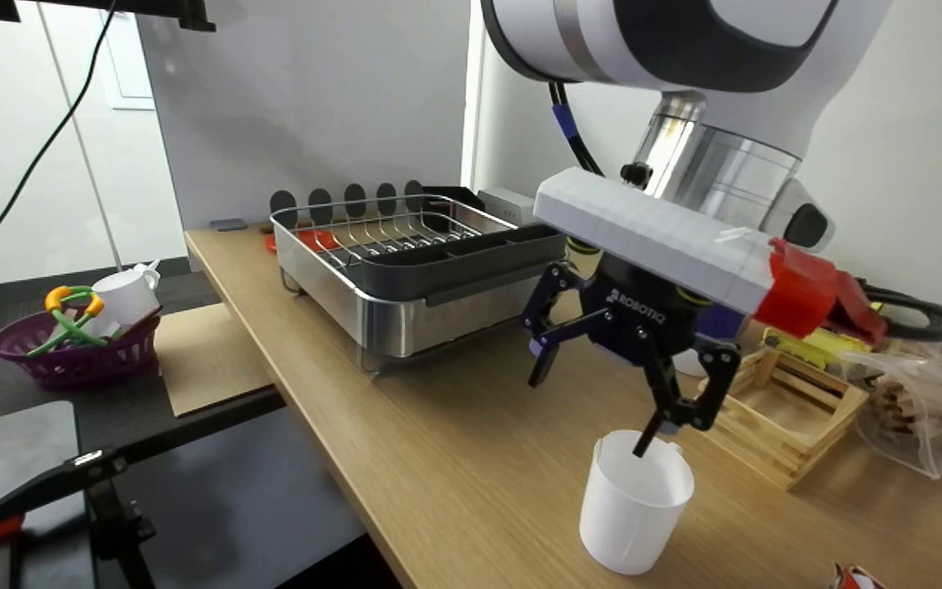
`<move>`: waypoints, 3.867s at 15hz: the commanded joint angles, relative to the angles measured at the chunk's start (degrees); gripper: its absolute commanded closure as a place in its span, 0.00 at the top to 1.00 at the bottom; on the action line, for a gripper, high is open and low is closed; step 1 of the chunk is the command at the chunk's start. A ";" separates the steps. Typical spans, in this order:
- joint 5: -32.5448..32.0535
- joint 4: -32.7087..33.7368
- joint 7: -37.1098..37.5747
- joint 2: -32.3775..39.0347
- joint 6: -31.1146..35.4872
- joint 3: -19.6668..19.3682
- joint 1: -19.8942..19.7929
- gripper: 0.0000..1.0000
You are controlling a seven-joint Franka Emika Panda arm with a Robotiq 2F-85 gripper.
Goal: Put the mug into the plate dryer
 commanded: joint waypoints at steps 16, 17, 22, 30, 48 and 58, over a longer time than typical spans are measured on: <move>-0.03 9.48 3.15 10.46 -2.86 0.71 -0.89 1.00; -0.09 9.45 3.48 10.46 -2.79 0.71 -0.83 1.00; -0.30 9.27 3.14 10.41 -2.55 0.89 -0.86 0.63; -0.55 9.38 3.81 10.08 -1.85 1.00 -0.42 0.07; -2.19 3.16 4.88 4.75 2.62 1.53 1.31 0.01; -9.21 -6.92 11.62 -6.89 7.17 0.86 5.53 0.01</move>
